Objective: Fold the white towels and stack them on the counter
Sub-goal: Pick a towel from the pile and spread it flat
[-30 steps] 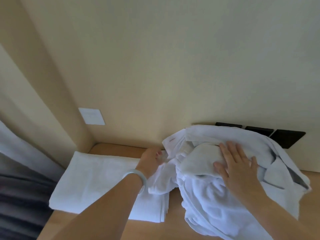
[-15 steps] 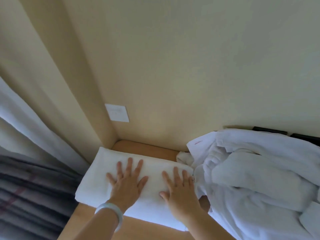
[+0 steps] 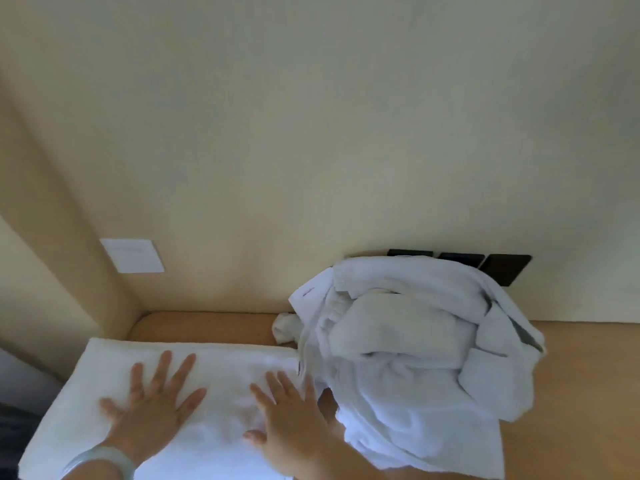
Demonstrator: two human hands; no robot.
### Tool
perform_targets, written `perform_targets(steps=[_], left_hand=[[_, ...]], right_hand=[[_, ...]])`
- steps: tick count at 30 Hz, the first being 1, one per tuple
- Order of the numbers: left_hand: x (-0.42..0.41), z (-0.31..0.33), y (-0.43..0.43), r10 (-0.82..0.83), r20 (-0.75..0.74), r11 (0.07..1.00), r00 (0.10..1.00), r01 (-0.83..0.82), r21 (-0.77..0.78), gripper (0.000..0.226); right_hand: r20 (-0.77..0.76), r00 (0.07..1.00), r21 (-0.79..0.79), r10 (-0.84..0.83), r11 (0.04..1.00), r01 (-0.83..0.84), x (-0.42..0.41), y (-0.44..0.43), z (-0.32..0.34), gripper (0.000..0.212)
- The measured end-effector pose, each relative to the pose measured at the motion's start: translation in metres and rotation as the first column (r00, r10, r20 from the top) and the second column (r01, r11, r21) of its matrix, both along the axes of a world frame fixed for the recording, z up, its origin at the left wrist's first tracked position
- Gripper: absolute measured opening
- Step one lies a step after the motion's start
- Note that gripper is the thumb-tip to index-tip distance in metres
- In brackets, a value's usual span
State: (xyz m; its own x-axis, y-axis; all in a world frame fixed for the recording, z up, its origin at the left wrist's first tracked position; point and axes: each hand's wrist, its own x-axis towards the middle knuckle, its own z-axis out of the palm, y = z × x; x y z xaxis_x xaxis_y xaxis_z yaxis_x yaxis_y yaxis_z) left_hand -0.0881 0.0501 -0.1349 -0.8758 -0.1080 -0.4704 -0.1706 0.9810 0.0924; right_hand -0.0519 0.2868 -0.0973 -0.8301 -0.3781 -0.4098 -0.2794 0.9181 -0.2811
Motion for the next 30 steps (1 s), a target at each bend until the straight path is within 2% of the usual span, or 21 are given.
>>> perform_targets(steps=[3,5,6,7,9,10,13,15,17,22,27,29,30], left_hand=[[-0.005,0.013,0.022,0.034,0.012,0.996,0.999,-0.033,-0.08,0.084],[-0.006,0.029,0.054,0.031,-0.024,0.998,0.999,-0.032,-0.056,0.073],[-0.006,0.04,0.075,-0.014,-0.07,0.999,0.997,0.012,-0.033,0.07],[-0.004,0.051,0.1,-0.074,-0.129,0.997,0.989,0.073,-0.014,0.068],[-0.002,0.072,0.154,-0.161,-0.289,0.979,0.944,0.19,0.073,0.069],[0.0,0.083,0.182,-0.189,-0.363,0.961,0.912,0.248,0.124,0.071],[0.006,0.108,0.266,-0.266,-0.512,0.903,0.817,0.396,0.164,0.08],[0.01,0.122,0.318,-0.279,-0.549,0.873,0.788,0.446,0.195,0.082],[0.016,0.128,0.366,-0.296,-0.52,0.858,0.801,0.462,0.224,0.071],[0.031,0.121,0.456,-0.239,-0.337,0.856,0.911,0.361,0.369,0.06],[0.074,0.08,0.484,-0.239,-0.25,0.876,0.938,0.32,0.362,0.062],[0.095,0.071,0.481,-0.224,-0.309,0.865,0.924,0.334,0.373,0.066],[0.103,0.068,0.475,-0.166,-0.349,0.856,0.922,0.31,0.413,0.067]], right_hand=[[-0.054,0.978,-0.198,-0.199,0.963,0.185,0.019,0.05,0.029,0.084],[-0.105,0.933,-0.363,-0.345,0.886,0.287,0.035,0.092,0.053,0.104],[-0.144,0.905,-0.411,-0.4,0.856,0.313,0.042,0.114,0.064,0.105],[-0.196,0.878,-0.434,-0.437,0.842,0.322,0.047,0.135,0.075,0.097],[-0.274,0.812,-0.474,-0.515,0.807,0.352,0.049,0.179,0.09,0.06],[-0.294,0.773,-0.512,-0.563,0.775,0.371,0.049,0.201,0.098,0.053],[-0.362,0.684,-0.535,-0.633,0.742,0.404,0.036,0.272,0.112,0.055],[-0.293,0.686,-0.557,-0.667,0.702,0.444,0.026,0.316,0.117,0.058],[-0.195,0.712,-0.563,-0.675,0.671,0.482,0.013,0.354,0.117,0.061],[-0.026,0.814,-0.508,-0.58,0.709,0.489,-0.015,0.397,0.113,0.069],[0.148,0.834,-0.526,-0.531,0.672,0.522,-0.033,0.406,0.098,0.072],[0.21,0.843,-0.495,-0.496,0.689,0.529,-0.031,0.397,0.088,0.084],[0.196,0.855,-0.465,-0.479,0.723,0.511,-0.03,0.391,0.082,0.088]])
